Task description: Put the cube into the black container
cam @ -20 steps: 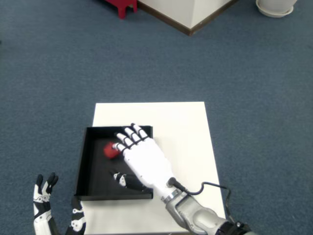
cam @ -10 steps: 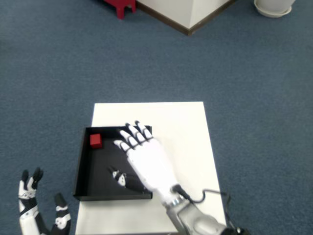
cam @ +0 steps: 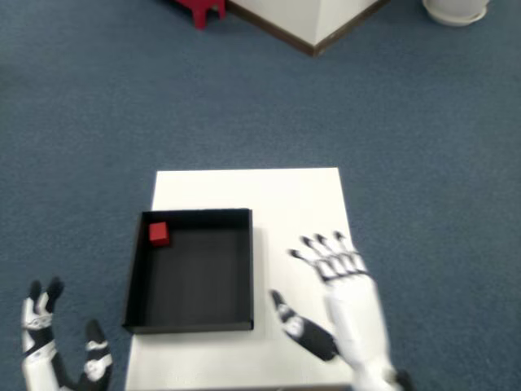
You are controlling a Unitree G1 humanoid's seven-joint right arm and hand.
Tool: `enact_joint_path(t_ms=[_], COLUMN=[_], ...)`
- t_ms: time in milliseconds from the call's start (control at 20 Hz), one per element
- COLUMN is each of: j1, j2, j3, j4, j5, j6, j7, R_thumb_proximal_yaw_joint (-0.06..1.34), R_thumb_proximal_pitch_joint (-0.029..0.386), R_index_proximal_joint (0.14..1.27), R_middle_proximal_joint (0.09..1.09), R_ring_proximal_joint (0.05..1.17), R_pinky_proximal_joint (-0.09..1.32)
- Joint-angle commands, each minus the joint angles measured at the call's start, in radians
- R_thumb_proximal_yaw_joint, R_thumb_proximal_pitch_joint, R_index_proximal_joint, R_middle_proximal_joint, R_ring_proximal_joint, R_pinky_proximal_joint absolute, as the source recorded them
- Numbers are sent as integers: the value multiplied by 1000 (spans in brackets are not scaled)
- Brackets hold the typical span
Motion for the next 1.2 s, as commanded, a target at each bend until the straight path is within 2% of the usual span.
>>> enact_joint_path(t_ms=[50,200,350,400,450,550,650,800,1200], j1=[16,50,86,102,127,144,152,150,41], j2=[-37,-82,-121,-139,-180,-230,-246,-225,-109], j3=[-48,-64,-87,-94,-105,-110,-102,-70,-16], j4=[23,76,61,39,-7,28,90,219,532], j5=[65,106,154,167,177,211,240,300,365], j6=[-186,-379,-595,-669,-769,-873,-954,-1073,-1269], j7=[-115,-204,-297,-321,-342,-344,-338,-329,-304], R_thumb_proximal_yaw_joint=[462,499,604,593,530,510,499,488,397], R_thumb_proximal_pitch_joint=[93,99,122,141,202,253,265,270,284], R_index_proximal_joint=[506,524,550,554,557,513,472,467,442], R_middle_proximal_joint=[319,329,348,353,365,393,407,408,406], R_ring_proximal_joint=[298,314,332,337,348,366,384,391,406], R_pinky_proximal_joint=[168,241,273,275,282,288,288,279,276])
